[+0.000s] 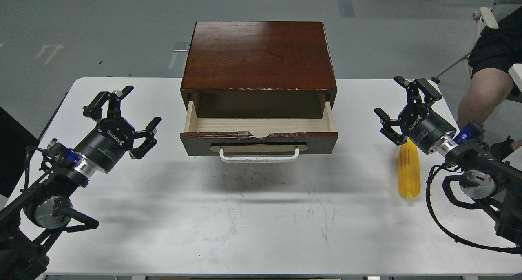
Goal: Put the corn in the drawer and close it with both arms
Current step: 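Move the right gripper down toward the yellow corn cob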
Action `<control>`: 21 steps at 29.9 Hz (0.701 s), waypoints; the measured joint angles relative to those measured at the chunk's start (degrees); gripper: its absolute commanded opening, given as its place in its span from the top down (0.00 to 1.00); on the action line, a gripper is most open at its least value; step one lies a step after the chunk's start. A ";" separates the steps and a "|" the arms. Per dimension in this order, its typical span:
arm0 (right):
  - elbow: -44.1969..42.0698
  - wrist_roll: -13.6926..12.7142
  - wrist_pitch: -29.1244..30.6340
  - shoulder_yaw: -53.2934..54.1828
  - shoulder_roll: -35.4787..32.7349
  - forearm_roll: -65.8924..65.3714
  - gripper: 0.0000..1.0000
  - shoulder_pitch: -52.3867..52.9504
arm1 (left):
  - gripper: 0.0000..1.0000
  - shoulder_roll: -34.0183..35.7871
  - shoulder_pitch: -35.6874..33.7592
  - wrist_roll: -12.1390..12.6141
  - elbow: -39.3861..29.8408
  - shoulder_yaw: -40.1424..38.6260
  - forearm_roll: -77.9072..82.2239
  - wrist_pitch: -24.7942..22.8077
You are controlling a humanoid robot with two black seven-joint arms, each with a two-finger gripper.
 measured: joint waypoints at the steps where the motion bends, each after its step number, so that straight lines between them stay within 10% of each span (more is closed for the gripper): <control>1: 0.00 0.00 0.00 -0.04 0.08 -0.02 0.00 -0.03 | 0.00 -0.02 0.00 -0.04 0.07 -0.17 0.00 0.00; 21: 10.83 0.00 0.03 -0.67 -16.18 -24.55 0.00 4.37 | 0.00 0.10 -0.70 -0.10 0.12 -0.34 0.04 0.00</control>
